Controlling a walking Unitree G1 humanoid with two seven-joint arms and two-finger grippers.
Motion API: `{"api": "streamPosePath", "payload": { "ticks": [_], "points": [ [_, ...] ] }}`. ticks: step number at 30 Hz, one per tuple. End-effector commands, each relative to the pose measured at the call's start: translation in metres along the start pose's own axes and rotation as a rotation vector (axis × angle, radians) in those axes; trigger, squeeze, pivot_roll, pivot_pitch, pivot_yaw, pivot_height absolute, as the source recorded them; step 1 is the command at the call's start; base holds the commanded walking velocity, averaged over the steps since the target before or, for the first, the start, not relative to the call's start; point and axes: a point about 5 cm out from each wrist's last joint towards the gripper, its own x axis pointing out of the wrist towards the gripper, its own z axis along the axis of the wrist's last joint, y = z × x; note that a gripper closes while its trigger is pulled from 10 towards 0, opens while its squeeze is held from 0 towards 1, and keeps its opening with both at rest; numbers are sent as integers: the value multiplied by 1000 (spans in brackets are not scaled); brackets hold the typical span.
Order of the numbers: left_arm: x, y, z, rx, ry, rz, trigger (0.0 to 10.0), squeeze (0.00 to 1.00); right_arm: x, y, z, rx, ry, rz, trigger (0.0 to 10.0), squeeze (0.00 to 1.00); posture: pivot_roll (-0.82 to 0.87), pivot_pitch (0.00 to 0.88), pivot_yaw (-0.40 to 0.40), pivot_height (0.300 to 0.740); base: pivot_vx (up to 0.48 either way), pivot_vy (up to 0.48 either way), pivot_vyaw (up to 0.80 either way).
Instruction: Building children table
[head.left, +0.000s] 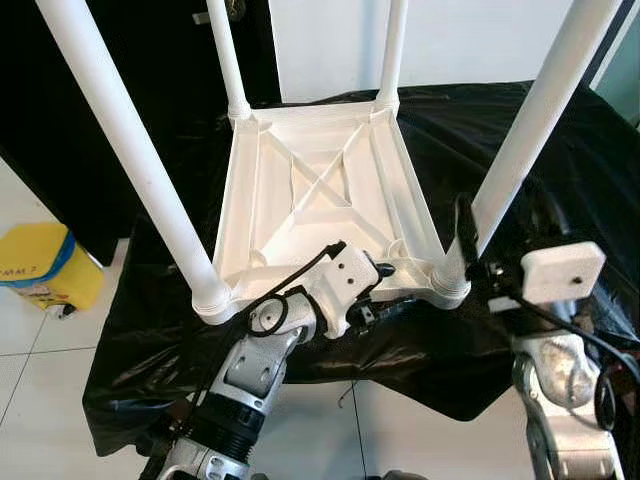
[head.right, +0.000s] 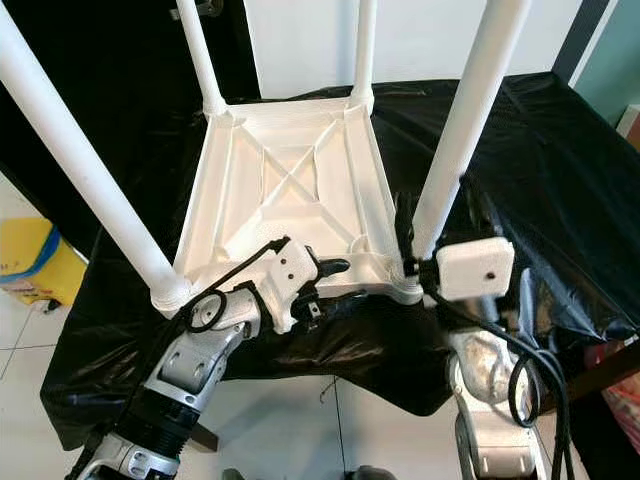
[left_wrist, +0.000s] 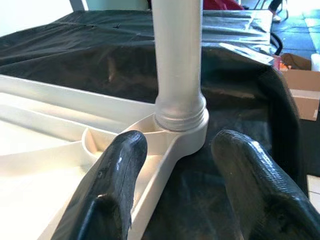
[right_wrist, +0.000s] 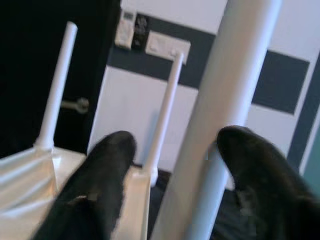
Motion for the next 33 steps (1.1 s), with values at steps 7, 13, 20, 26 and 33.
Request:
{"api": "streamPosePath", "payload": {
  "ticks": [7, 13, 20, 26, 33],
  "points": [
    [-11, 30, 2, 25, 14, 87, 10000, 0, -8, 25, 1, 87, 18, 250, 10000, 0, -237, 92, 45, 740, 0, 0, 0],
    [-14, 41, 7, 39, 6, 124, 10000, 0, 6, 26, -6, 89, 27, 291, 10000, 0, -235, 85, 42, 740, 0, 0, 0],
    [-11, 30, 4, 28, 10, 86, 10000, 0, 34, 18, -6, 103, 17, 218, 10000, 0, -232, 82, 37, 740, 0, 0, 0],
    [-1, -4, -5, -18, 25, -9, 10000, 0, 66, 8, 9, 120, -34, 77, 10000, 0, -217, 77, 25, 740, 0, 0, 0],
    [15, -45, -33, -72, 181, -49, 10000, 0, 86, -30, 34, 217, -135, -284, 10000, 0, -211, 89, 14, 740, 0, 0, 0]
  ]
}}
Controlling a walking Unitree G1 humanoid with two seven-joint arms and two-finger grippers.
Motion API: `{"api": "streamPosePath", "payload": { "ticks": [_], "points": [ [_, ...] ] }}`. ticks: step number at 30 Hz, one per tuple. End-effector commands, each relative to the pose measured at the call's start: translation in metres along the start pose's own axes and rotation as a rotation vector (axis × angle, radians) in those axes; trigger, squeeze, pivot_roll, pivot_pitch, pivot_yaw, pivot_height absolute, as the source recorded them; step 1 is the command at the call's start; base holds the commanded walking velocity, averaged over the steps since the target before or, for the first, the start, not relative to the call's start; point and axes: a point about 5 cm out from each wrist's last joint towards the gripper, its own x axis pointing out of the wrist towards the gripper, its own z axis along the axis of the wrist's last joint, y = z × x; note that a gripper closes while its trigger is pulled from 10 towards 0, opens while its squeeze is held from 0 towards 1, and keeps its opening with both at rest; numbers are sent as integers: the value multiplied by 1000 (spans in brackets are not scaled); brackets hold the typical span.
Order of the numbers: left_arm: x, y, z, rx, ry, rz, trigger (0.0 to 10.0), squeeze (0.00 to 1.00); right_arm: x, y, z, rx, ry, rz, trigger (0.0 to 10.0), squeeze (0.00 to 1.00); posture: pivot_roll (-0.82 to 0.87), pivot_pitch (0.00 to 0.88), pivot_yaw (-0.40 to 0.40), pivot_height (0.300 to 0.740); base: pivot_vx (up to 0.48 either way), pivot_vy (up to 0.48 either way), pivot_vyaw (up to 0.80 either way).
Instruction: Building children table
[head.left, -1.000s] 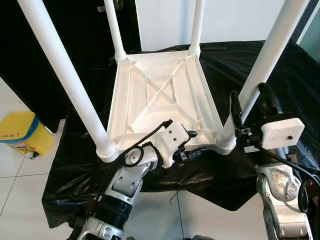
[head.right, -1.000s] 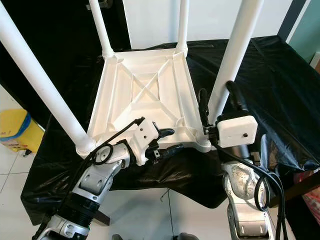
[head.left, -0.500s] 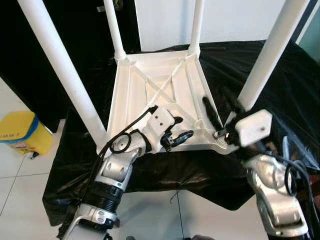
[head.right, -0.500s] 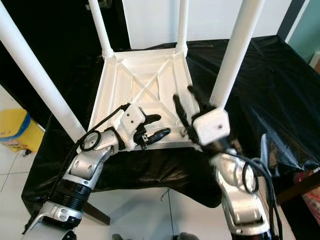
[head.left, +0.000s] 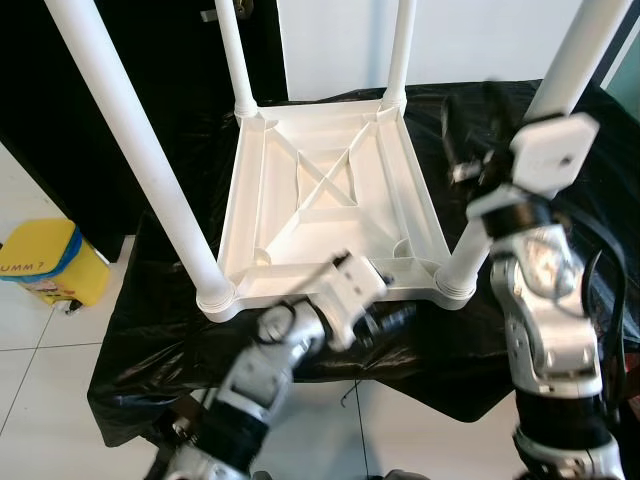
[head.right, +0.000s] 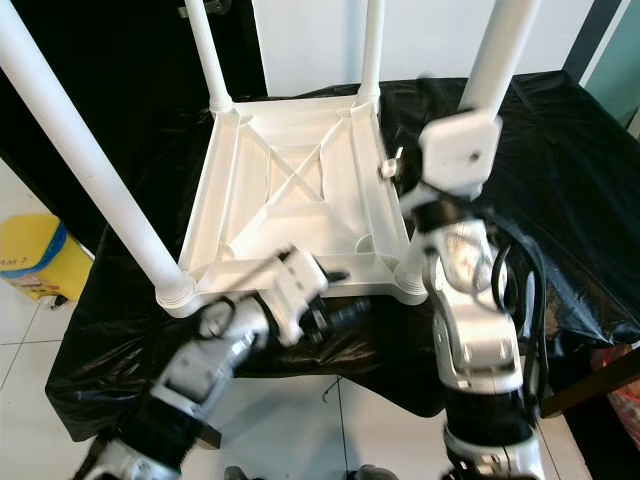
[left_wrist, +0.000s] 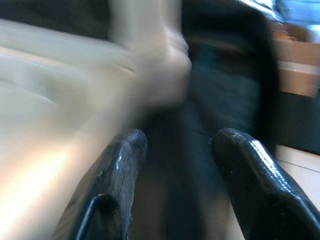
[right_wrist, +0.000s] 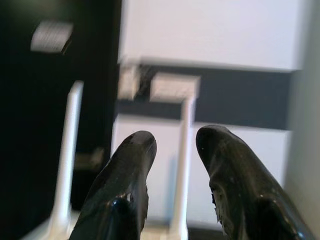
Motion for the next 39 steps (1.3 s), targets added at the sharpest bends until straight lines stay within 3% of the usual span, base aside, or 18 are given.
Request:
{"api": "streamPosePath", "payload": {
  "ticks": [1, 4, 18, 21, 23, 26, 29, 32, 35, 39],
  "points": [
    [1, 0, -5, 2, 45, 23, 10000, 0, 0, -19, 3, 1, -3, -139, 10000, 0, -211, 89, 14, 740, 0, 0, 0],
    [2, 1, -2, -12, 34, 42, 10000, 0, -7, -55, -1, 26, 29, -426, 10000, 0, -217, 93, 18, 740, 0, 0, 0],
    [2, -2, 2, -6, 30, 42, 10000, 0, -8, -61, -5, 50, 74, -493, 10000, 0, -229, 96, 23, 740, 0, 0, 0],
    [2, -2, 3, -5, 30, 44, 10000, 0, -6, -54, -7, 62, 86, -444, 10000, 0, -229, 96, 22, 740, 0, 0, 0],
    [2, -1, 5, -4, 26, 50, 10000, 0, -5, -40, -15, 96, 139, -327, 10000, 0, -227, 96, 21, 740, 0, 0, 0],
    [1, 0, 5, -1, 26, 56, 10000, 0, -7, -31, -21, 108, 178, -254, 10000, 0, -223, 96, 18, 740, 0, 0, 0],
    [-4, 11, 3, 12, 39, 88, 10000, 0, -21, -4, -40, 121, 311, -23, 10000, 0, -221, 99, 18, 740, 0, 0, 0],
    [-6, 15, 2, 16, 46, 102, 10000, 0, -26, 0, -44, 110, 340, 24, 10000, 0, -220, 100, 19, 740, 0, 0, 0],
    [-18, 35, -4, 27, 86, 164, 10000, 0, -43, 7, -60, 90, 454, 111, 10000, 0, -221, 105, 22, 740, 0, 0, 0],
    [-26, 44, -7, 33, 109, 177, 10000, 0, -59, 9, -71, 57, 532, 171, 10000, 0, -221, 107, 25, 740, 0, 0, 0]
  ]
}}
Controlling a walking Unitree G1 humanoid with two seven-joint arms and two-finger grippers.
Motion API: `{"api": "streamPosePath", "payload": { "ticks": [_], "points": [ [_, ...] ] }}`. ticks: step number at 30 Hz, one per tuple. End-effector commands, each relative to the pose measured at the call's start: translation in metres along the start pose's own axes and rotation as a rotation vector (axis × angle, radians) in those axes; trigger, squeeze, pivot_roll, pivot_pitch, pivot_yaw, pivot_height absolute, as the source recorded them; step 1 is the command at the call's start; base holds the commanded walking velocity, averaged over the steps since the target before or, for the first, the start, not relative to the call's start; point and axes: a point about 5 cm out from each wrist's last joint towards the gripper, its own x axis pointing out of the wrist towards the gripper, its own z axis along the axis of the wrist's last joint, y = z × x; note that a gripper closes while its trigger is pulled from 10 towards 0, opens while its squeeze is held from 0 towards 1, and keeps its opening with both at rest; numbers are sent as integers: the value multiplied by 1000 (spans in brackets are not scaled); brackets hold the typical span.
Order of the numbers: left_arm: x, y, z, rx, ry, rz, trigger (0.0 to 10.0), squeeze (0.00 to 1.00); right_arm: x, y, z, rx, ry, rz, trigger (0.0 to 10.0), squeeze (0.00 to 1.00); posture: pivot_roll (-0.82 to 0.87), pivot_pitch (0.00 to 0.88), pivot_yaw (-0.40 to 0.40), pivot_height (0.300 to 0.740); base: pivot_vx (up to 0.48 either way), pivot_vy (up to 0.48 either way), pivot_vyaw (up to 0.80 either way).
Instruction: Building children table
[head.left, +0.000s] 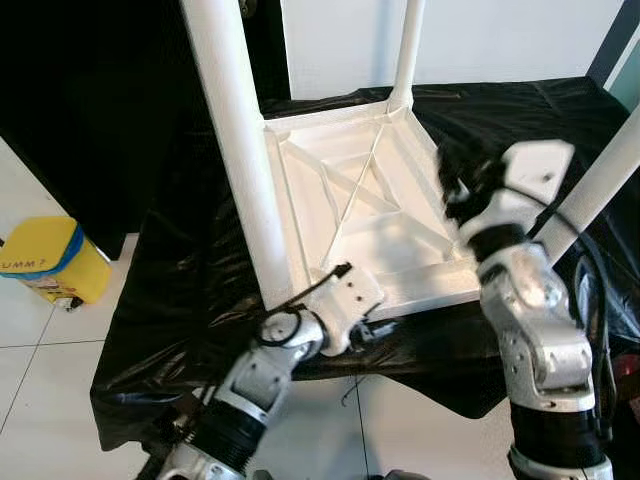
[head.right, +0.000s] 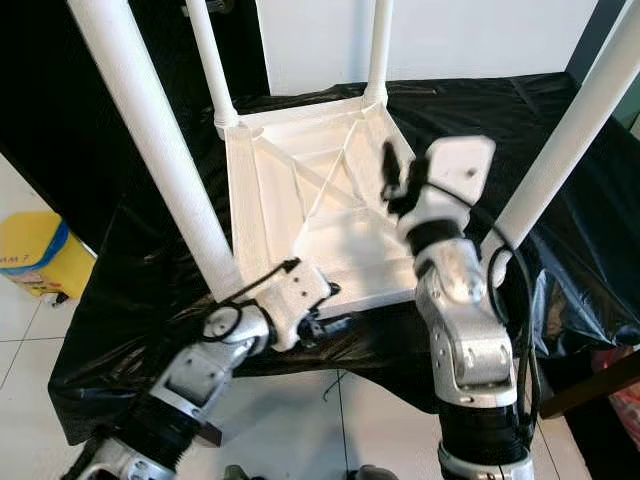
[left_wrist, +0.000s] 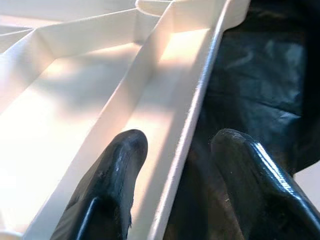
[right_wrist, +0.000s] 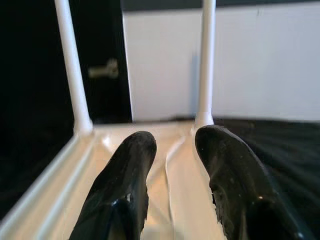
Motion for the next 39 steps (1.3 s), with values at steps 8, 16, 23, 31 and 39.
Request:
{"api": "streamPosePath", "payload": {
  "ticks": [8, 16, 23, 31, 39],
  "points": [
    [-5, 1, -12, 8, 59, -9, 10000, 0, -8, 4, -20, -44, 98, 56, 10000, 0, -222, 109, 30, 740, 0, 0, 0],
    [-11, 22, -25, 73, 127, 66, 10000, 0, -11, 13, -23, -55, 113, 122, 10000, 0, -218, 112, 22, 740, 0, 0, 0],
    [-19, 51, -29, 97, 162, 154, 10000, 0, -14, 19, -27, -55, 126, 169, 10000, 0, -220, 108, 19, 740, 0, 0, 0],
    [-28, 62, -31, 104, 173, 196, 10000, 0, -21, 25, -34, -67, 162, 211, 10000, 0, -224, 103, 17, 740, 0, 0, 0],
    [-24, 62, -31, 118, 158, 209, 10000, 0, -30, 23, -47, -86, 212, 232, 10000, 0, -219, 97, 18, 740, 0, 0, 0]
  ]
}}
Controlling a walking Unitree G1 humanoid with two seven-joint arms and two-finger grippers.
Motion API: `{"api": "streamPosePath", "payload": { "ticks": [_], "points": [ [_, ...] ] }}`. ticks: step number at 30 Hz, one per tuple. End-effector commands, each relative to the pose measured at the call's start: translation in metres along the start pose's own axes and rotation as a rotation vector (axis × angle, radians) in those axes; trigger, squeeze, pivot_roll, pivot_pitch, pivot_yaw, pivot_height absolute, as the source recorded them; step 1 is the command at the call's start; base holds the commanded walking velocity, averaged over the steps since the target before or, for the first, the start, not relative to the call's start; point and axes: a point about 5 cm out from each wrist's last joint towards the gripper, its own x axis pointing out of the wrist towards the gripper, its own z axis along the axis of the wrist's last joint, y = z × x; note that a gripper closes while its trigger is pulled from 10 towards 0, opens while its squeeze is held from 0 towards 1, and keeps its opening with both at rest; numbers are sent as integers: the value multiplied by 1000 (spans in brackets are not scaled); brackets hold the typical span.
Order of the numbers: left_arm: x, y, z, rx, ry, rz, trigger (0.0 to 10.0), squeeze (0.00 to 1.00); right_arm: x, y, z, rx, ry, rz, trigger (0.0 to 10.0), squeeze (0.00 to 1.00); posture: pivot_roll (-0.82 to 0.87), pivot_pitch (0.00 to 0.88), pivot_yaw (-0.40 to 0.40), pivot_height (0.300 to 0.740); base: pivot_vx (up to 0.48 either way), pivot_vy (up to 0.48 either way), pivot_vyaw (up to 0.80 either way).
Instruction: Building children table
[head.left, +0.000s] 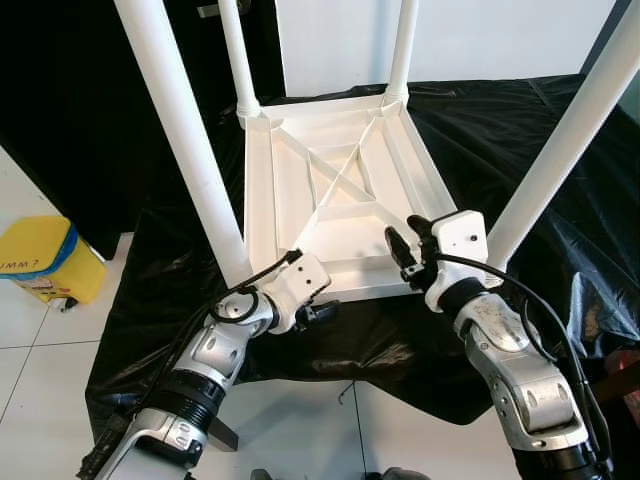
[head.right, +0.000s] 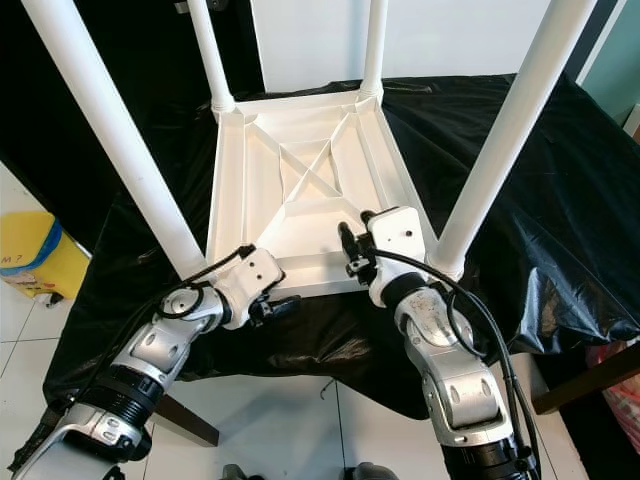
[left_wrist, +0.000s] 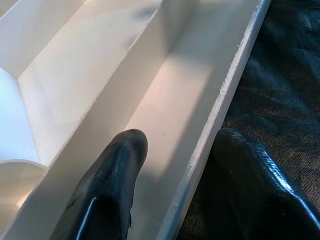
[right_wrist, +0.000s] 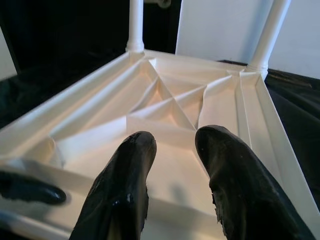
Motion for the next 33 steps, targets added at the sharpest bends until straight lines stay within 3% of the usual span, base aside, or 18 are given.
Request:
{"api": "streamPosePath", "payload": {
  "ticks": [1, 11, 15, 17, 19, 21, 22, 29, 33],
  "points": [
    [-1, 11, 0, 11, 4, 118, 10000, 0, -2, 4, -7, 3, 24, 20, 10000, 0, -219, 97, 18, 740, 0, 0, 0],
    [0, 21, -2, 0, 11, 200, 10000, 0, -13, 10, -29, 5, 107, 29, 10000, 0, -218, 89, 19, 740, 0, 0, 0],
    [2, 6, 4, -13, -23, 164, 10000, 0, -22, 9, -37, 15, 128, -17, 10000, 0, -219, 91, 18, 740, 0, 0, 0],
    [2, 6, 4, -13, -23, 164, 10000, 0, -22, 9, -37, 15, 128, -17, 10000, 0, -219, 91, 18, 740, 0, 0, 0],
    [1, -10, 8, -32, -53, 119, 10000, 0, -38, 6, -42, 24, 134, -64, 10000, 0, -218, 95, 17, 740, 0, 0, 0],
    [1, -10, 8, -32, -53, 119, 10000, 0, -38, 6, -42, 24, 134, -64, 10000, 0, -218, 95, 17, 740, 0, 0, 0],
    [-2, -18, 8, -44, -66, 96, 10000, 0, -59, 0, -48, 18, 146, -101, 10000, 0, -226, 99, 21, 740, 0, 0, 0],
    [-8, -18, 12, -84, -105, 90, 10000, 0, -75, -14, -54, 13, 147, -184, 10000, 0, -234, 105, 27, 740, 0, 0, 0],
    [-12, -20, 22, -162, -207, 132, 10000, 0, -85, -22, -60, -5, 142, -268, 10000, 0, -241, 114, 37, 740, 0, 0, 0]
  ]
}}
